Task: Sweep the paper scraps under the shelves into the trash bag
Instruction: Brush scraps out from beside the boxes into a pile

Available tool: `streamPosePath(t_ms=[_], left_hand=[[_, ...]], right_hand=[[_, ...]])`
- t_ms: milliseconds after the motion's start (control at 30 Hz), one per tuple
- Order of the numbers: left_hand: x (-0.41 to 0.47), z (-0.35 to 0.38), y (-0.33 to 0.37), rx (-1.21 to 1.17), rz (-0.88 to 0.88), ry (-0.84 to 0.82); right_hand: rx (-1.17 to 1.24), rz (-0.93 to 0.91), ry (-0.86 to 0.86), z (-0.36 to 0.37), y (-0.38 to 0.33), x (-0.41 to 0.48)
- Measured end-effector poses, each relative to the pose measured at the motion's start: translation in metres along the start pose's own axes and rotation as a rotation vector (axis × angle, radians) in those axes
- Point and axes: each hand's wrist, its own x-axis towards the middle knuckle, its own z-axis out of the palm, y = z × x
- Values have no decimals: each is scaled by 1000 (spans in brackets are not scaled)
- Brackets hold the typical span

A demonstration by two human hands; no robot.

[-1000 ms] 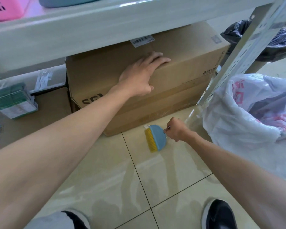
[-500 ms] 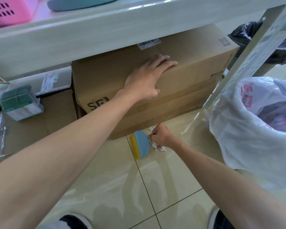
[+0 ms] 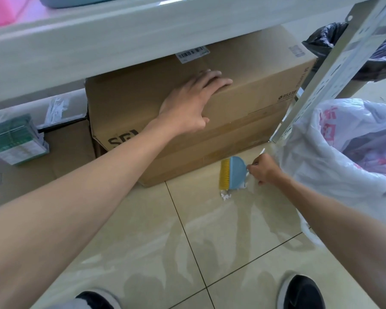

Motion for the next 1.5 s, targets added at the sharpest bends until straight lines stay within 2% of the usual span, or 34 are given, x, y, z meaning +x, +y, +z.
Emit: streamPosePath(t_ms=[67,167,367,467,667,833,900,1000,1200,1367,1500], left_hand=[[0,0,1,2,-5,11],[1,-1,2,4,-4,10],[-1,-3,3,1,-7,-12],[-1,-4,3,11,-15,-25],[1,-3,8,46,-17,-17],[6,-4,11,-30,-47,9],[12,-4,19,-61,-1,63],[34,-1,45,-87,112,52],[109,10,87,-110,187,-20],[149,23,95,-133,185,-97],[159,29,100,-83,230,-111]], right_hand=[[57,-35,-10,-10,-6,0],[122,-85,-113,-10,-21,-12],[69,-123,-275,37,-30,-40],[53,-110,-210,45,-25,-40],[-47,-78,-75,16,-11,-34],[-200,-40,20,-8,-1,-25],[-262,-48,25,-16,-1,-22],[-292,-64,37,-23,-1,-18],[-209,-90,-56,-32,-15,-13],[-41,-152,55,-37,-18,-6],[-26,-147,153,-39,-12,-3]])
